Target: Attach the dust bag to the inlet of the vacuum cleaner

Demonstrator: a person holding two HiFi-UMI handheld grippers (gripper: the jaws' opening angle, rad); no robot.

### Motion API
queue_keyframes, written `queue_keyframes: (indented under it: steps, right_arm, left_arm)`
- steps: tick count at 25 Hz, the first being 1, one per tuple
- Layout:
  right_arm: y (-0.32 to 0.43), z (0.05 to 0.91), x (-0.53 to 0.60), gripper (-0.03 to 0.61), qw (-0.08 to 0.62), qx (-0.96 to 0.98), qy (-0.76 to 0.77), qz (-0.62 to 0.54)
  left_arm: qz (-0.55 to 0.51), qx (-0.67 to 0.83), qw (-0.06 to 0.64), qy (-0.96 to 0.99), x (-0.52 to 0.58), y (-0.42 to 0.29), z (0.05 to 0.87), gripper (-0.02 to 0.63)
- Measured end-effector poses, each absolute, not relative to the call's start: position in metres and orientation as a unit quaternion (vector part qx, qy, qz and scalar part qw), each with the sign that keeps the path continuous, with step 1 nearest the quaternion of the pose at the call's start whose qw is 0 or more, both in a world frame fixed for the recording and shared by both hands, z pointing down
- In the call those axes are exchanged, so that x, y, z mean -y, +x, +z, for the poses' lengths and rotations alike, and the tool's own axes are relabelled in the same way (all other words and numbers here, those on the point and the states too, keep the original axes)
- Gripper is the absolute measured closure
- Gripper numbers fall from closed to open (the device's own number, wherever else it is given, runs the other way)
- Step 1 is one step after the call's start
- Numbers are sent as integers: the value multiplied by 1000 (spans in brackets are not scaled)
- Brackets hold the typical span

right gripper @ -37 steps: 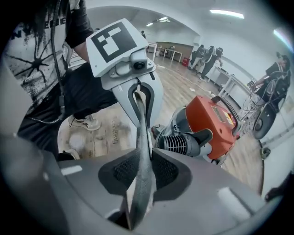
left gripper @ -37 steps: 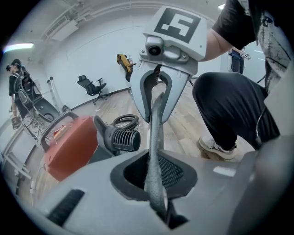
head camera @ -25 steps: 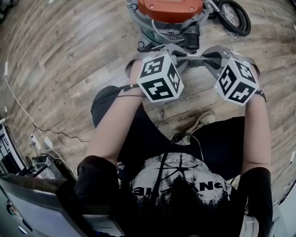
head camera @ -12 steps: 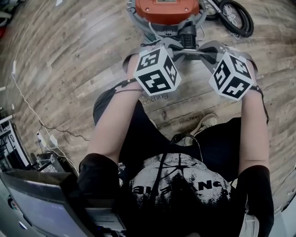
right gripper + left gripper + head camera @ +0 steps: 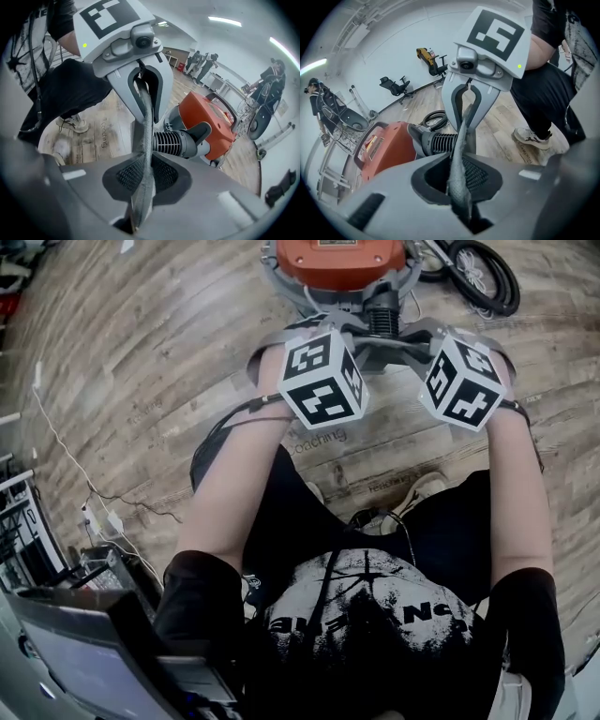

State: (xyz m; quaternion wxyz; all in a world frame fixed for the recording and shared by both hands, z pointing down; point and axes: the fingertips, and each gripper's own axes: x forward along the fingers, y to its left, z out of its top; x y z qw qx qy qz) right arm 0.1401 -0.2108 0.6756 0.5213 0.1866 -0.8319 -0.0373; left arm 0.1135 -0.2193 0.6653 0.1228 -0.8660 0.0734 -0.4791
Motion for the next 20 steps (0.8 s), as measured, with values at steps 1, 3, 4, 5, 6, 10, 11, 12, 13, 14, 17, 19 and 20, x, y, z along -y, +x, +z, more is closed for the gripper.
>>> queue_keyframes:
  steps: [1,3,4,5,6,10,11,12,13,14,17,19,20]
  right_arm:
    - [140,674,211,541,527,828,186,-45]
    - [142,669,212,543,537,821,186,-56]
    - [142,666,212,543,541,819,184,-61]
    - [141,664,213,543,545,816,182,-66]
    - [140,663,214,543,550,813,180,-70]
    - [139,662,216,538,576,796,164,-92]
    - [138,662,217,537,579,793,161,-101]
    - [137,661,218,537,579,792,158,-108]
    - [136,661,218,537,577,794,157,-110]
    - [137,662,219,537,572,798,158,-105]
    - [148,667,223,532,545,818,173,-62]
    - [157,675,226,532,530,828,182,-31]
    - [160,680,225,534,526,830,184,-20]
  left_arm:
    - [-477,-76,124,-867,220,113,668,566]
    - [-471,-82,119,-870,221,114,672,569]
    - [-468,-86,116,-872,222,115,673,569]
    - [-465,-89,111,-874,224,115,674,568]
    - [-462,-91,106,-876,224,114,675,568]
    - [-450,-97,86,-884,225,113,679,569]
    - [-449,-98,80,-885,225,113,681,569]
    - [-448,-98,76,-885,225,112,682,571]
    - [-447,-97,74,-886,224,112,682,572]
    - [-445,-96,75,-887,223,112,681,574]
    - [-426,-96,77,-896,223,121,668,574]
    - [-430,-89,89,-894,223,131,662,575]
    - [-439,-84,100,-889,223,135,661,572]
